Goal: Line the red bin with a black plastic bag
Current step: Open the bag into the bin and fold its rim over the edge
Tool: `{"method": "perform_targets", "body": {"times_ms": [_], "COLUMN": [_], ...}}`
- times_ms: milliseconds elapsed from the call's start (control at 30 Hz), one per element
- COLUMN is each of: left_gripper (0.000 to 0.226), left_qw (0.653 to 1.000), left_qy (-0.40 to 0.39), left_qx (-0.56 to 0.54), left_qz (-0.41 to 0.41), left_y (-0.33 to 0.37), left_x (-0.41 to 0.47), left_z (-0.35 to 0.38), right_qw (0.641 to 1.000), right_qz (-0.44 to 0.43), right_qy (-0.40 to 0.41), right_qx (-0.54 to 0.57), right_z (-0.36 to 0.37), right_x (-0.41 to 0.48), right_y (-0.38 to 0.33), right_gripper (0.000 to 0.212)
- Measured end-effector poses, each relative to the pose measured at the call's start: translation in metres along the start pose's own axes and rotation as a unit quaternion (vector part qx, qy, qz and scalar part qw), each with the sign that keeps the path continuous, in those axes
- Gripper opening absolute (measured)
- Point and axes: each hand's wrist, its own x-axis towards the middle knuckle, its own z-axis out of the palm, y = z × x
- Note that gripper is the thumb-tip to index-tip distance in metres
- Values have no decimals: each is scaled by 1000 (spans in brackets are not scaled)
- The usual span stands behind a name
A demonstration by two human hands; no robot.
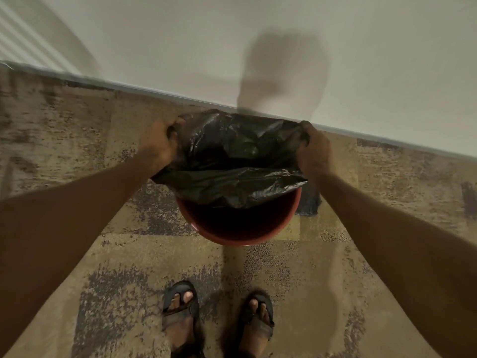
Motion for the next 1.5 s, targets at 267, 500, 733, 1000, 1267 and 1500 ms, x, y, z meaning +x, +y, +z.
{"method": "perform_targets", "body": {"times_ms": [267, 500, 733, 1000, 1267, 1500], "left_gripper": [42, 43, 29, 19, 26, 13], "left_qw": [994, 989, 984, 973, 965, 965], "left_qy": [-20, -53, -114, -89, -85, -65], "left_qx": [86, 120, 6, -188, -237, -194], "left_qz": [56, -64, -136, -101, -76, -164], "left_y": [3, -6, -34, -63, -76, -65], "left_x": [27, 32, 6, -41, -70, -81], "left_z": [11, 25, 22, 6, 2, 11], "right_qw": [998, 988, 962, 924, 904, 854], "right_qz": [24, 128, 186, 206, 228, 285], "right_qy": [-11, -83, -187, -193, -219, -222], "right_qx": [-51, 4, 73, 259, 287, 375], "right_z": [19, 28, 19, 11, 5, -3], "right_x": [44, 49, 27, -17, -51, -73], "right_y": [15, 24, 47, 72, 97, 118], "right_gripper": [43, 32, 23, 22, 67, 75]}}
